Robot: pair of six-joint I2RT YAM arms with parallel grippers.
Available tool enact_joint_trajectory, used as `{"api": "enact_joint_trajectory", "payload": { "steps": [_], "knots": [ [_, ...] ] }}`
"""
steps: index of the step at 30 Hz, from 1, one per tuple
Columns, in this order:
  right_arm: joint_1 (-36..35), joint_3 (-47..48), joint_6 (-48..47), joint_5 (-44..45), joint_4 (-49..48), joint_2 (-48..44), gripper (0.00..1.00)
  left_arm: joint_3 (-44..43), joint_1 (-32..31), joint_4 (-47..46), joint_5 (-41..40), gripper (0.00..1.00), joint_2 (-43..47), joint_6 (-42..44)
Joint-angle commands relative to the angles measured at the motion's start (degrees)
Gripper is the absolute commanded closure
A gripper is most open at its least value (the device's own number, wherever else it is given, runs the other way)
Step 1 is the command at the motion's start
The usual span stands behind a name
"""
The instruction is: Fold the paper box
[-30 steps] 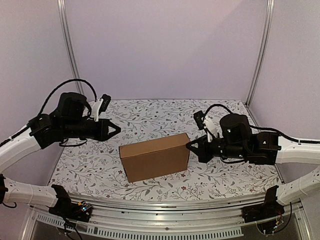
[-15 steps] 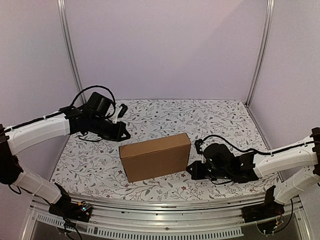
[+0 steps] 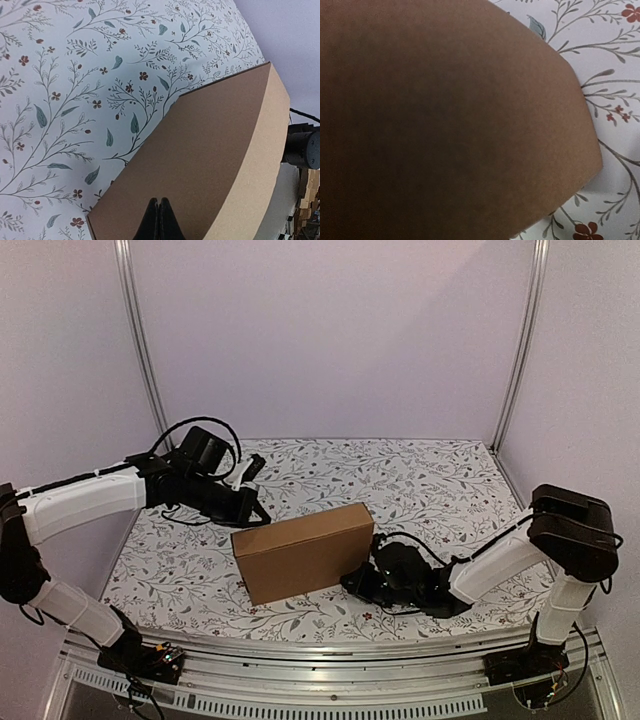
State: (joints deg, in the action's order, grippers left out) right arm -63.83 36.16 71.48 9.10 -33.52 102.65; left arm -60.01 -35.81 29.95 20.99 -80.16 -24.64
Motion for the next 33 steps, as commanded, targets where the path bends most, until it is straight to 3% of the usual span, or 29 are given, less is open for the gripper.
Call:
{"api": "enact_joint_trajectory", "payload": {
  "steps": [1,20,33],
  "knots": [
    [1.41,4.34,5.12,-0.91,-8.61,4.68,1.00,1.46,0.48,-0.87,1.73,1.00,0.92,0.37],
    [9.29,21.47,3.19,-5.10,-6.91,18.04,1.00,5.69,0.48,-6.31,2.61,1.00,3.61,-4.03],
    [10.95,14.55,-4.07,-7.63,-2.56,13.28,1.00,0.62,-5.25,-12.70,5.17,1.00,-2.57,-6.70]
  ]
}}
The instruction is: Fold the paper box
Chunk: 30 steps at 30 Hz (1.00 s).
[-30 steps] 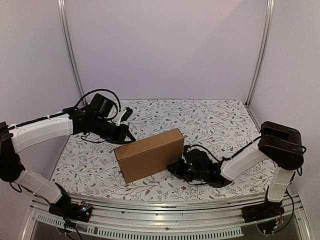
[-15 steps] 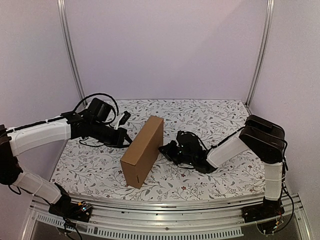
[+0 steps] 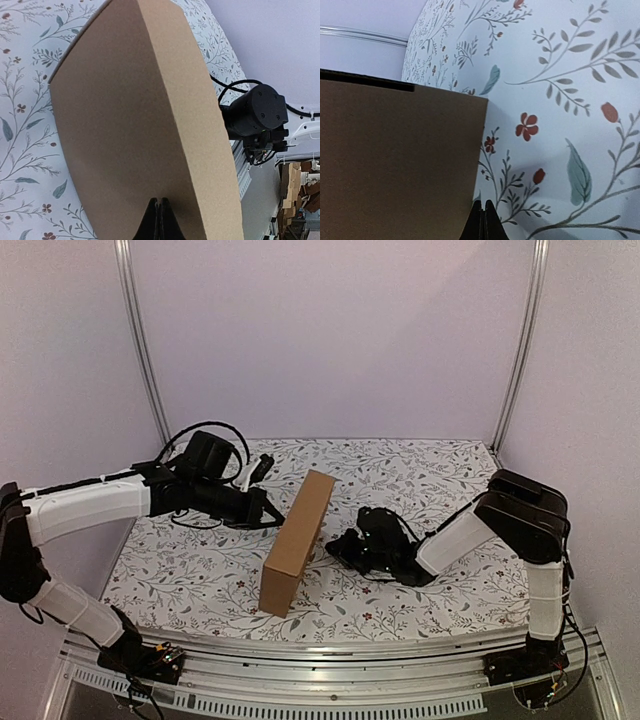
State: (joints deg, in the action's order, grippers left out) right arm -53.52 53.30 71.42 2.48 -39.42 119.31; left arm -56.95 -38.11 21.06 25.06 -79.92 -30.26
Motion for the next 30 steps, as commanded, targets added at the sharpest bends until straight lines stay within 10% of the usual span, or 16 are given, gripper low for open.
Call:
{"api": "enact_joint_trajectory", "payload": {
  "steps": [1,15,30],
  "knots": [
    [0.80,-3.16,-4.47,-1.41,3.66,-3.86,1.00,-2.77,-3.47,-4.77,1.39,1.00,-3.66,-1.48],
    [6.97,-23.38,-9.38,1.66,6.11,-17.73,1.00,-5.01,-5.94,-10.75,1.43,1.00,-12.10,-2.85],
    [8.78,-14.81,-32.59,14.97,42.81,-40.59,0.84,-2.77,-2.29,-4.24,-9.17,0.87,-7.15,1.74]
  ]
}}
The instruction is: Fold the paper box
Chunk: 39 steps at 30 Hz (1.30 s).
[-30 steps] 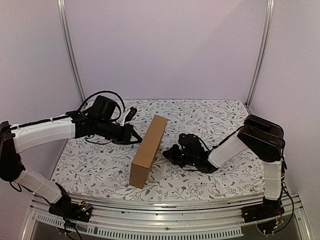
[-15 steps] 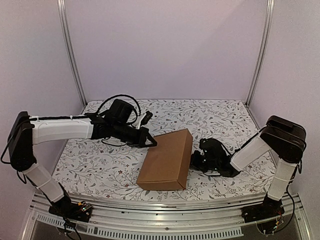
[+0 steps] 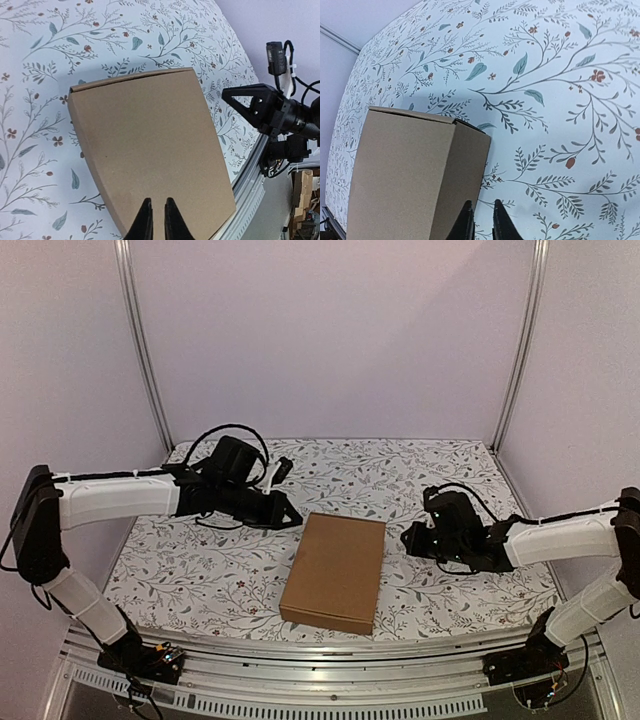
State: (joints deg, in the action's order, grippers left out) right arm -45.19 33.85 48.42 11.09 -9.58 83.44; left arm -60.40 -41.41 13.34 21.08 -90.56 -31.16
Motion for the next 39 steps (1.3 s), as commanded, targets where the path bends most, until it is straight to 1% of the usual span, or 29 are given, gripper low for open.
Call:
{"api": "enact_joint_trajectory", "payload": {
  "steps": [1,2,4,5,6,7,8,9,10,13,18,24,29,34,37,39],
  "knots": [
    [0.45,5.98,-11.53,7.29,14.78,-6.29,0.78,0.52,1.17,4.77,-6.31,0.82,4.15,3.11],
    [0.41,7.31,-12.90,8.49,16.91,-7.13,0.71,0.42,1.28,5.57,-7.62,0.75,5.30,3.46],
    [0.41,9.94,-16.44,10.75,20.54,-9.08,0.62,0.01,1.49,7.56,-10.01,0.58,7.00,4.13],
    [0.45,11.20,-18.19,11.97,22.14,-10.48,0.56,-0.44,1.50,8.57,-10.88,0.52,7.93,4.59],
    [0.40,12.37,-19.94,13.20,23.44,-11.48,0.48,-0.83,1.55,9.45,-11.87,0.46,8.83,5.06],
    [0.45,13.40,-20.89,14.44,24.66,-12.19,0.36,-1.19,1.58,10.44,-13.53,0.41,9.69,5.47],
    [0.41,14.38,-22.11,15.41,25.64,-13.32,0.06,-1.69,1.59,11.45,-14.80,0.30,10.57,5.96],
    [0.45,15.51,-23.12,16.46,26.79,-13.90,0.02,-2.26,1.59,12.42,-15.87,0.03,11.37,6.58],
    [0.42,16.54,-24.51,17.55,28.05,-14.62,0.01,-2.94,1.59,13.65,-17.06,0.01,12.32,7.16],
    [0.43,20.09,-27.34,19.69,31.98,-15.78,0.01,-4.95,1.55,16.82,-20.67,0.01,15.23,8.99],
    [0.45,24.59,-30.66,21.73,36.72,-17.22,0.01,-7.12,1.59,21.11,-29.77,0.00,20.97,12.02],
    [0.45,28.36,-31.50,28.11,40.45,-20.08,0.01,-7.14,1.59,23.22,-36.74,0.00,28.49,15.08],
    [0.44,29.78,-33.91,29.93,41.68,-23.79,0.01,-7.03,1.59,23.54,-38.83,0.00,33.09,17.42],
    [0.41,29.63,-36.86,31.21,42.24,-27.71,0.01,-7.77,1.59,24.59,-36.44,0.00,36.38,19.09],
    [0.44,30.00,-37.60,32.05,42.34,-29.20,0.01,-6.60,1.59,23.59,-37.01,0.00,38.44,21.07],
    [0.43,29.91,-37.46,31.89,42.20,-30.33,0.01,-4.12,1.59,21.60,-37.64,0.00,40.25,22.06]
  ]
}}
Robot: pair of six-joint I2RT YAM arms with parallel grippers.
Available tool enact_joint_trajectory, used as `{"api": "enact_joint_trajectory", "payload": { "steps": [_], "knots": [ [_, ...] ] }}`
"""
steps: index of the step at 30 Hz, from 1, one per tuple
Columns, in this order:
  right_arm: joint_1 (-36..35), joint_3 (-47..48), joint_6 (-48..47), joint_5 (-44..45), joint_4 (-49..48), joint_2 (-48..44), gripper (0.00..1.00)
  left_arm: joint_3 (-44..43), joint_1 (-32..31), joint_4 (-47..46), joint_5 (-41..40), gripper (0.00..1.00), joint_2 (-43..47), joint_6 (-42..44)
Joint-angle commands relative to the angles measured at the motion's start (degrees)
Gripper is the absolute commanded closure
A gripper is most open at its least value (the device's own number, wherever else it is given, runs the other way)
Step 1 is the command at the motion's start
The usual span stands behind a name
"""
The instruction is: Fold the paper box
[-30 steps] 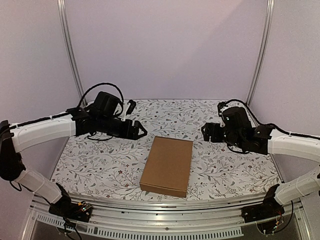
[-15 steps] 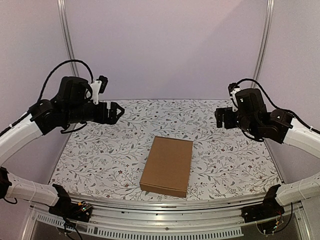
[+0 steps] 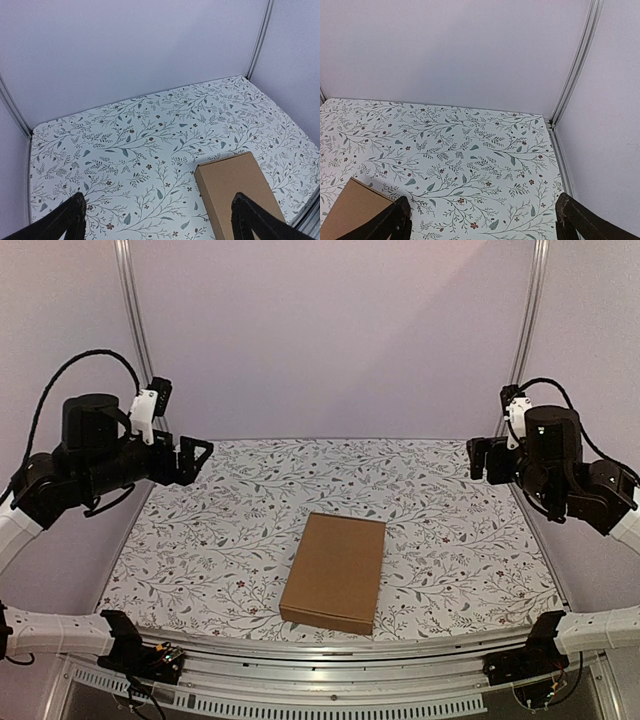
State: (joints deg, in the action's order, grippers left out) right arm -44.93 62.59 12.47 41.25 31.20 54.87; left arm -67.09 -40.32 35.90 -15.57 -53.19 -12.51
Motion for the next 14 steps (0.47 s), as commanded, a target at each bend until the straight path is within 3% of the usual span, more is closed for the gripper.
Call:
{"api": "enact_joint_trajectory", "payload": {
  "steps": [1,5,14],
  "knots": [
    [0.14,0.95,-1.49,1.72,1.46,-2.05,0.01,4.14,0.50,-2.31,-1.15,0.00,4.16,3.77],
    [0.12,-0.27,-0.37,2.58,1.42,-3.09,0.01,10.24,0.81,-7.60,-0.47,0.00,8.79,4.73],
    [0.14,0.04,-0.47,2.56,2.87,-2.58,0.01,10.97,2.61,-7.80,2.86,0.01,9.28,4.87]
  ]
}}
